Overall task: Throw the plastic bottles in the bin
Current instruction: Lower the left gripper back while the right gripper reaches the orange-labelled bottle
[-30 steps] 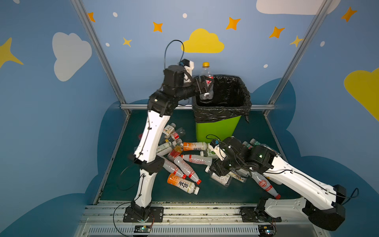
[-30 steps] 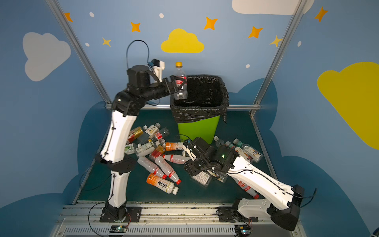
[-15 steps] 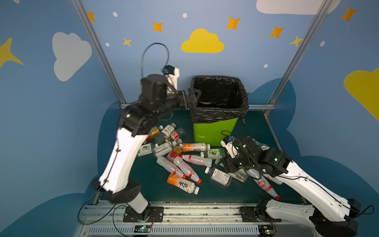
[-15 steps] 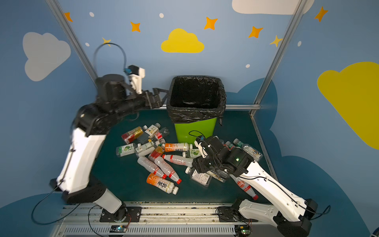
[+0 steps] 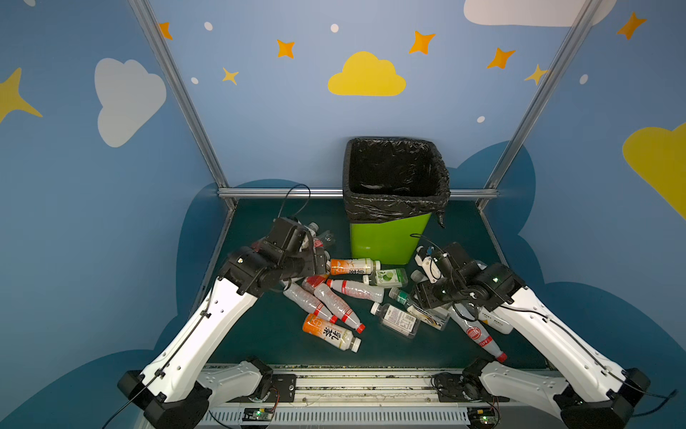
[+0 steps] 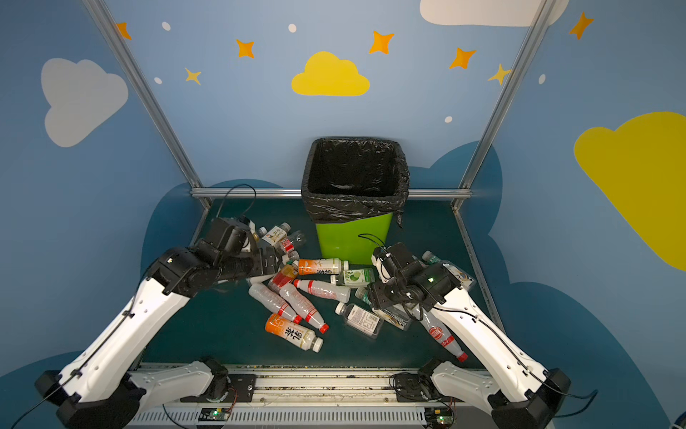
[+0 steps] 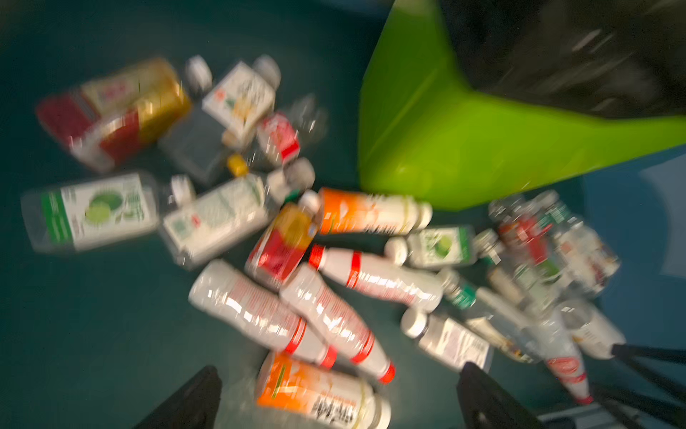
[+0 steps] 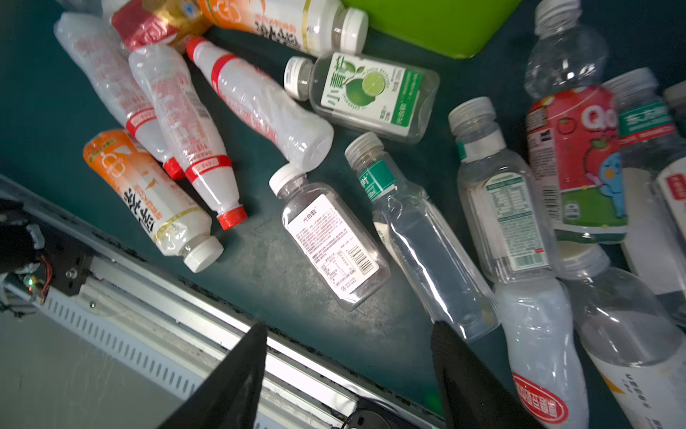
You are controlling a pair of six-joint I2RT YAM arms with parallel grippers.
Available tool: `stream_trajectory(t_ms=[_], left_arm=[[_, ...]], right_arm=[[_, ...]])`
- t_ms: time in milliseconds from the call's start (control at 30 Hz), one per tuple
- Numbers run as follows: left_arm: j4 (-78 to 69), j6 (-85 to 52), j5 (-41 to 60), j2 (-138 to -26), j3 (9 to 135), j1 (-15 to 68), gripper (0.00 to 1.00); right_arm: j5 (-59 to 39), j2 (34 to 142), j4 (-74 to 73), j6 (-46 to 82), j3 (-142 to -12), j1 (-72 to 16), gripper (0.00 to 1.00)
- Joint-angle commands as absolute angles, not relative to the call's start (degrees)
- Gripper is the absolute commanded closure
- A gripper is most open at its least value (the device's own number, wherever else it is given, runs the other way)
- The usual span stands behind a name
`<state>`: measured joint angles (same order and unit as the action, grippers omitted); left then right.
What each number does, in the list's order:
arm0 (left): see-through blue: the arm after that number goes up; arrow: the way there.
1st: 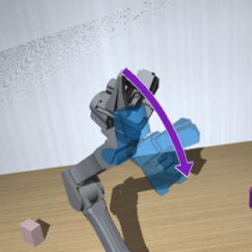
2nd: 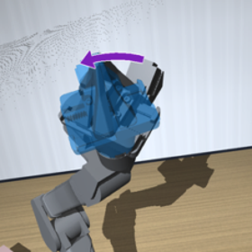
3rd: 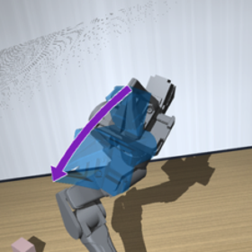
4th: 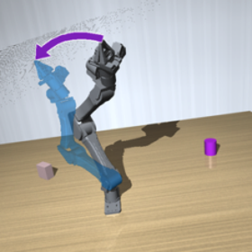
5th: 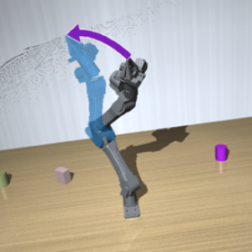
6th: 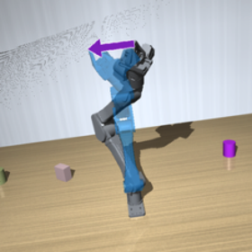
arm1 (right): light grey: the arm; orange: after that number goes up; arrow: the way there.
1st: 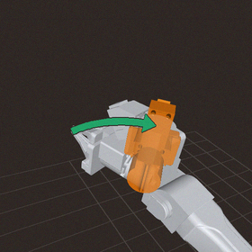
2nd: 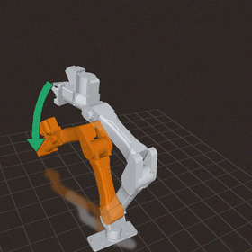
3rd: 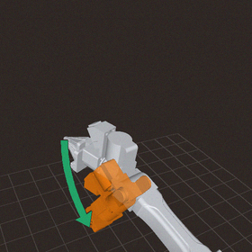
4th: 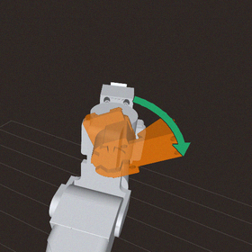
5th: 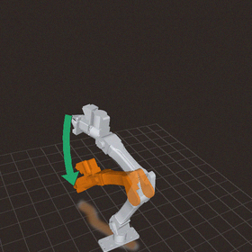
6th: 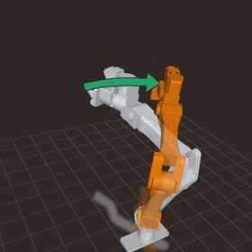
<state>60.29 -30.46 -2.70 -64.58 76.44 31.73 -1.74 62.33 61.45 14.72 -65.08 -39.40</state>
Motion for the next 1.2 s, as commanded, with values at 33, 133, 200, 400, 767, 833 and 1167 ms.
stream_trajectory(t_ms=[33,133,200,400,767,833,1167], left_arm=[[54.5,-38.8,-1.3,-55.6,67.5,31.7,0.00],[53.2,-41.1,-4.0,-51.2,63.2,31.8,0.00],[53.6,-42.2,-6.1,-48.9,61.7,31.8,0.00],[53.9,-44.3,-9.3,-45.1,59.3,31.8,0.00],[56.0,-42.9,-10.8,-42.5,62.0,31.8,0.00],[56.7,-42.4,-11.1,-42.3,63.6,31.7,0.00],[64.3,-41.5,-13.5,-38.5,71.5,31.7,0.00]], right_arm=[[-13.7,61.1,56.3,11.6,-60.8,-40.3,0.30],[-14.5,61.7,52.2,13.1,-59.3,-45.3,0.30],[-13.7,63.1,49.9,13.9,-59.0,-50.0,0.30],[-8.5,70.6,42.4,15.4,-59.8,-60.8,0.26],[-6.0,91.8,42.0,9.1,-73.5,-70.3,0.25],[-5.9,96.3,43.6,7.7,-76.9,-71.3,0.24],[-3.5,111.3,47.7,7.9,-88.8,-72.9,0.23]])
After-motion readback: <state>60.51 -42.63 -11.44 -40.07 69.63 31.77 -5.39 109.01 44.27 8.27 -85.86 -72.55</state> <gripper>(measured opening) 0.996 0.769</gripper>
